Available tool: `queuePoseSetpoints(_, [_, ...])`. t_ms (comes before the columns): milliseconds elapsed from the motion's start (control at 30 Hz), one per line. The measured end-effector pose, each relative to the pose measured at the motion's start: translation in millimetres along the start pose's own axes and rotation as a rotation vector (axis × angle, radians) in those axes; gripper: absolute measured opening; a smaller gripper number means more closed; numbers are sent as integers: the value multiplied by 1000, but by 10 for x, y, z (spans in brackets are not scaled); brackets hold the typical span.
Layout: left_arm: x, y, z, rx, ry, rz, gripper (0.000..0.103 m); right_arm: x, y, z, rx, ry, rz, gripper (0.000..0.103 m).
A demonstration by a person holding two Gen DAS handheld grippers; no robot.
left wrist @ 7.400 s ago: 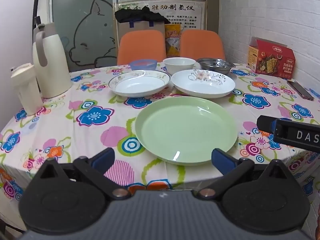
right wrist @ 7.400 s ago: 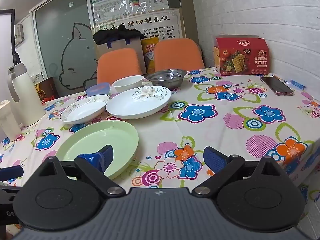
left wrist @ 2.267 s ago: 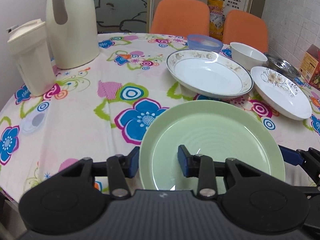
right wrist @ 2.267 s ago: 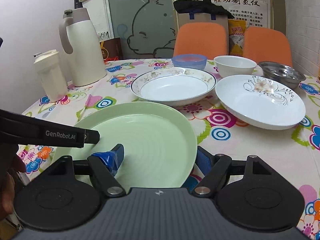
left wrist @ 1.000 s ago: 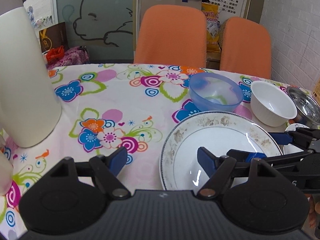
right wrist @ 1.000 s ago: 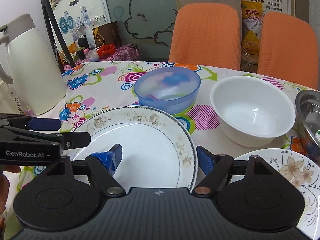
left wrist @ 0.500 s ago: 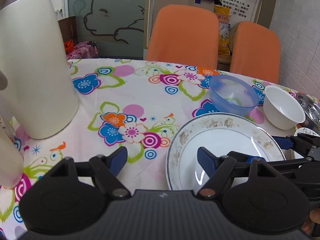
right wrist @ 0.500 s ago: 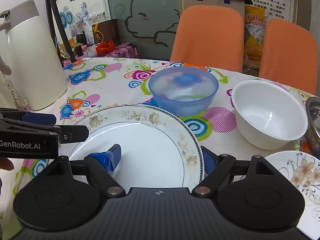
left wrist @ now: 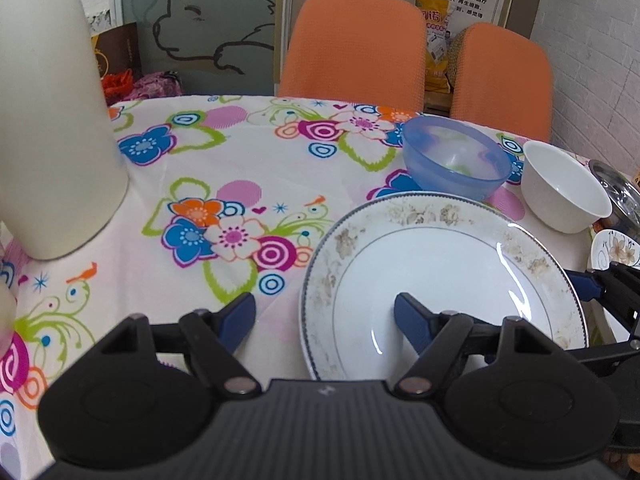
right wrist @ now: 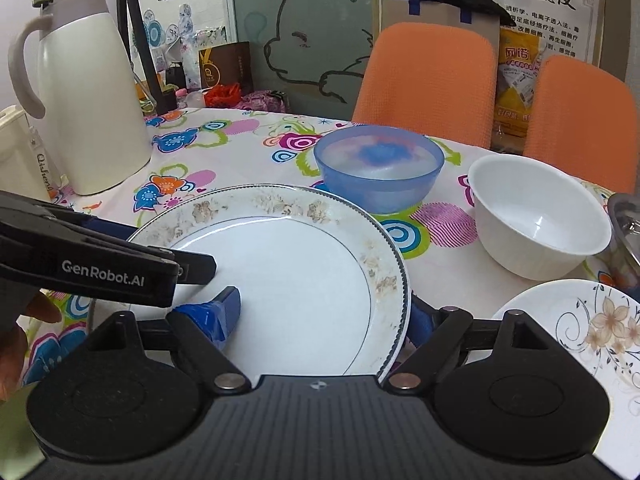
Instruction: Organize plates and bowls
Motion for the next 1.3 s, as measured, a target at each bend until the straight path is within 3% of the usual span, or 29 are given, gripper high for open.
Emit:
queuePoseSetpoints(67, [32, 21, -1, 4, -3, 8, 63, -17, -1, 3, 5, -7, 5, 72])
queuePoseSetpoints(100, [59, 35, -3, 2, -2, 13, 52, -12, 1, 12, 15, -1, 3, 72])
queuePoseSetpoints(200, [115, 50, -19, -5, 23, -31, 48, 23, 11, 34, 46, 19, -10, 64])
queuePoseSetpoints(300, [109, 137, -72, -24, 48, -22, 36, 80, 50, 14, 36, -5, -33, 54])
queuePoseSetpoints(533, [139, 687, -50, 50, 37, -23, 35, -5, 447, -44, 105, -41, -66, 53])
queuePoseSetpoints(733, [198, 1060, 412, 49, 29, 20, 36, -187, 958, 181, 144, -42, -58, 53])
queuePoseSetpoints(1000, [226, 1128, 1187, -3, 32, 15, 36, -438, 1200, 857, 96, -77, -63, 54])
queuePoseSetpoints(1300, [247, 971, 1476, -13, 7, -2, 35, -526, 1117, 1196, 89, -123, -53, 56])
Point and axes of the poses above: each gripper's, at about its wrist camera, not at the fingertips, and y roughly against the way its jaws point, x to its right, z to its underside, the point moved 4 cm from there along -y, roughly the way its jaws point, and after that the axes turned 14 degrees about -x, right-handed, at the moved point
